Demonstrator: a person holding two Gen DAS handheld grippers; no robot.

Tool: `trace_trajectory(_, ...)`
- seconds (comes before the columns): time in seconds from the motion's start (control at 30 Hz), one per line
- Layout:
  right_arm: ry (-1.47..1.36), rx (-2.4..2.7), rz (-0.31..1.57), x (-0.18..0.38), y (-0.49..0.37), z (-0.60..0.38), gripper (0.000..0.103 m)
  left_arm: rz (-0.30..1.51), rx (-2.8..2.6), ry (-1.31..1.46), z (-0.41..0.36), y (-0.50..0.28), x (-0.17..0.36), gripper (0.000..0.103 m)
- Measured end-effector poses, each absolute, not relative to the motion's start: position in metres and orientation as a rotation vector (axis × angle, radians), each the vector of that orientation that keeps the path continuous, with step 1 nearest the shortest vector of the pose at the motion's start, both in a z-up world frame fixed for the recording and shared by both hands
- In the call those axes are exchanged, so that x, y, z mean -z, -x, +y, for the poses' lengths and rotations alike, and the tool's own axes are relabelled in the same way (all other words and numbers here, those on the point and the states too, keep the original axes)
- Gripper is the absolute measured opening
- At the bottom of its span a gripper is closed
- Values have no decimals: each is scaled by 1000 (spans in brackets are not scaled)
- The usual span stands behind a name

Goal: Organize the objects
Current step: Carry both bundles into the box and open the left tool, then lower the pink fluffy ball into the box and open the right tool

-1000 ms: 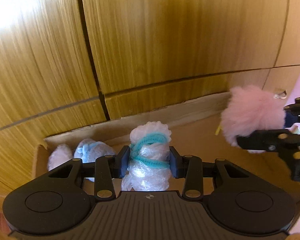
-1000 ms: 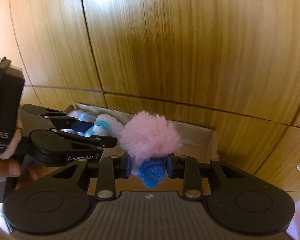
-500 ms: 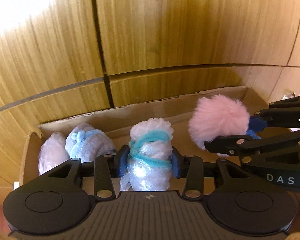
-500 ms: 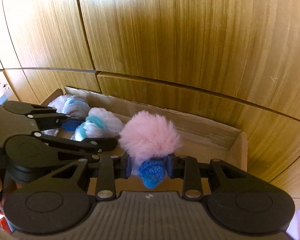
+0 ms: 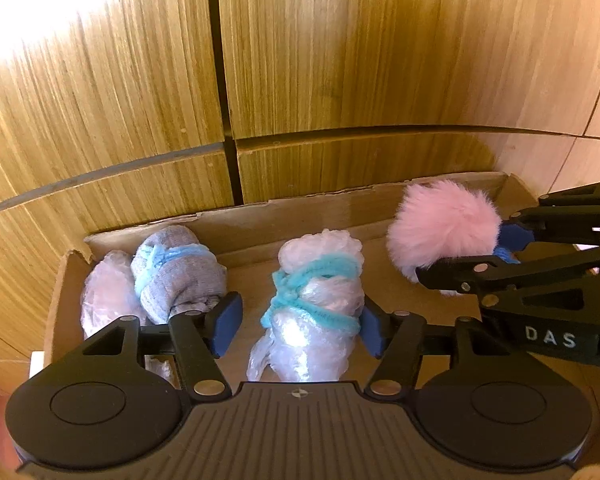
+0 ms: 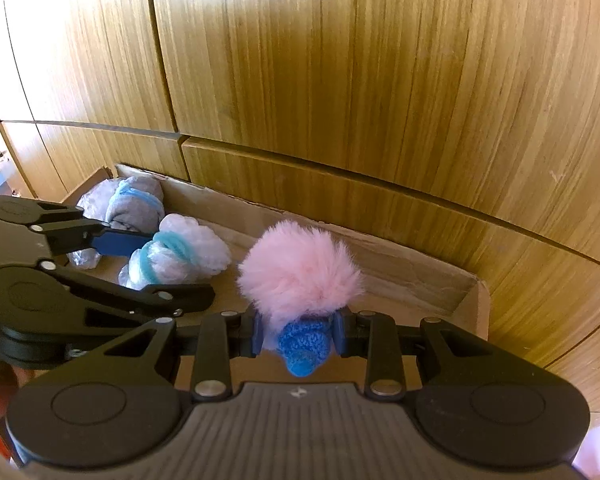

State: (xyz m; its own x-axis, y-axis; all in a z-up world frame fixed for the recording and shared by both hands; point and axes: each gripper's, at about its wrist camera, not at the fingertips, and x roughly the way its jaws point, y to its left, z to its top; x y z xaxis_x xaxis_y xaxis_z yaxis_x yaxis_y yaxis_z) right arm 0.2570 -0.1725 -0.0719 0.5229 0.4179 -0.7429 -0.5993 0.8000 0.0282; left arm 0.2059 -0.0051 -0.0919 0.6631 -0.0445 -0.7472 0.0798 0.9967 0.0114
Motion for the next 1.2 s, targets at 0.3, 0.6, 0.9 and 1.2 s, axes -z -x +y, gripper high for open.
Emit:
trace_trajectory(0.3, 216, -636, 830, 76, -255, -184, 29, 742, 119, 7, -1, -169, 63, 86)
trace_trajectory(0.6, 263, -652, 843, 77, -258, -157, 33, 706, 111, 89, 20, -180, 27, 86)
trace_trajectory(0.9, 245, -635, 811, 58, -245, -158, 54, 653, 118, 125, 36, -160, 1, 88)
trace_trajectory(1.2, 207, -639, 723, 8, -216, -164, 56, 588, 99, 105, 73, -108, -30, 89)
